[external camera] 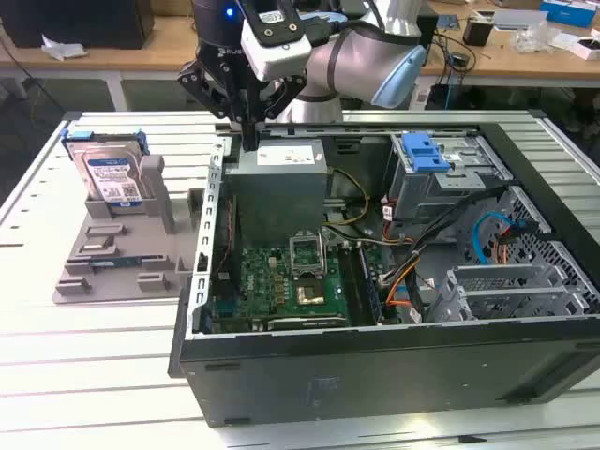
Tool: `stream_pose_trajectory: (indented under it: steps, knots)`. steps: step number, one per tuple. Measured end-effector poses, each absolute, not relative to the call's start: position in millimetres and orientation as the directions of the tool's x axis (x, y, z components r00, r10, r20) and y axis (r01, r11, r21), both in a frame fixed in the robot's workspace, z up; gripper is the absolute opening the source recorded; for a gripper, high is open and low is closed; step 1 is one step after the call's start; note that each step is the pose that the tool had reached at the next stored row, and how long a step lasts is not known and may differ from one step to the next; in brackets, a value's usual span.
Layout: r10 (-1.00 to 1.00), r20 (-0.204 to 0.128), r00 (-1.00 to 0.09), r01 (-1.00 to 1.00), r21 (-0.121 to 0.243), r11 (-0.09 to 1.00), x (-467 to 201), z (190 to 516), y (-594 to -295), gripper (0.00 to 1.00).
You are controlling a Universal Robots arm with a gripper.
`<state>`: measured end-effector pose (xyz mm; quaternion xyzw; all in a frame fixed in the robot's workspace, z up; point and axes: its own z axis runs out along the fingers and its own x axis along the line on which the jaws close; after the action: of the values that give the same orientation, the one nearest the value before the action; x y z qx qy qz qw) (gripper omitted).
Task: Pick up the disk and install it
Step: 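Reach for the disk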
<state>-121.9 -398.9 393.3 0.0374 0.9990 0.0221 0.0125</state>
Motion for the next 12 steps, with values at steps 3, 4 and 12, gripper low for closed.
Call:
stream_pose_trajectory:
  steps: [3,4,12]
  knots:
    - [0.075,-0.023,-0.997,0.074,0.045,0.996,-128,393,-399,0.11]
    - [0.075,-0.023,-0.997,0.074,0.045,0.996,-130,393,-399,0.11]
    - [0.075,-0.023,-0.997,0.074,0.045,0.996,-143,393,-399,0.11]
